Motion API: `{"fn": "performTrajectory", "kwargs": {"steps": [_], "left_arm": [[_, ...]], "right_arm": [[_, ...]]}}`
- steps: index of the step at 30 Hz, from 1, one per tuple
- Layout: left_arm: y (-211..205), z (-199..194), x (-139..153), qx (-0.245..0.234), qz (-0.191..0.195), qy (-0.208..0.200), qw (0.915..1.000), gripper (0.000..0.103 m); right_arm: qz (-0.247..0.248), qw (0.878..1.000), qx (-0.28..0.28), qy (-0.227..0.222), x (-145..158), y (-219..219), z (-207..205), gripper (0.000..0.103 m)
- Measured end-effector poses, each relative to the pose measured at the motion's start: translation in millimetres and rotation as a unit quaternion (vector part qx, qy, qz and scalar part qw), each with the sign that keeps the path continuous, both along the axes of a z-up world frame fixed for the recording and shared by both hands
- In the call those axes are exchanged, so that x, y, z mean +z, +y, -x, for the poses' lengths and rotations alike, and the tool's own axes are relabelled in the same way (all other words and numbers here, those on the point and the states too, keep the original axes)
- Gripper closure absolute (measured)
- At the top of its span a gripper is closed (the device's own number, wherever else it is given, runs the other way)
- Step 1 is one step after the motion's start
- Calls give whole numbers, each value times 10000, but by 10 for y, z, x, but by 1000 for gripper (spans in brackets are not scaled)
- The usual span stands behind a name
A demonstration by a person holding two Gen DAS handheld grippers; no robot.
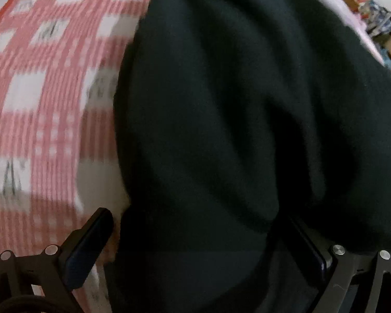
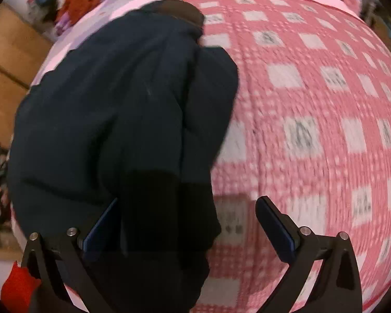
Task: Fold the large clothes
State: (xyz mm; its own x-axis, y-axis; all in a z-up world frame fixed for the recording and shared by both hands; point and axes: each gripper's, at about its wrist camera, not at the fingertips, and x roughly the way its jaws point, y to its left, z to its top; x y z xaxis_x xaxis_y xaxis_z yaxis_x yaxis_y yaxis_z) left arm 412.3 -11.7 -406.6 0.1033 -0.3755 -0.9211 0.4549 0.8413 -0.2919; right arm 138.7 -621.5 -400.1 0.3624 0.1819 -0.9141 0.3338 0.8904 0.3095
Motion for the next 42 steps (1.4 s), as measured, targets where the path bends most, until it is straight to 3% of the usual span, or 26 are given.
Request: {"fn": "performTrajectory", "kwargs": {"steps": [3,10,15,20,21,22,25,28,31,35,39,42], "left_arm": [[-78,-159,-71,29,253,325,9991,0],[-268,-390,-176,-463,219,815,9954,0],[-479,-545,-193,-341,341,807,9956,0],[-710,-486,-151,-287,-70,580,9979,0],[-765,-446,-109,-373,-62,531,9979,3],[-827,-370,-50,-454,-3,427,9981,17],[-871,-210,60,-633,143,58,9979,37],[-794,-310,48,-223,452,307,9983,51],[-886,-231,235,-223,332,7,9992,73],[-819,-173,575,-5,595,-269,9979,81],[-734,-79,929,204,1131,-326,9928,84],[-671,-37,1191,38,1346,-436,9899,86]], "right_arm": [[-692,9976,41,70,-152,-114,-110,0],[-1469,9889,230,28,-201,-234,-430,0],[-1576,9873,170,-50,-375,-124,-623,0],[-1496,9886,18,-173,-327,50,-613,0],[-1542,9878,3,-220,-308,116,-647,1],[-1512,9880,41,-297,-258,191,-655,8],[-1249,9911,50,-462,-137,349,-630,23],[-975,9941,-7,-468,-29,472,-648,37],[-550,9969,29,-553,229,653,-623,55],[-200,9959,-36,-880,626,849,-519,68],[-118,9915,13,-1297,1050,962,-382,70],[-83,9863,202,-1638,1439,1211,-380,70]]}}
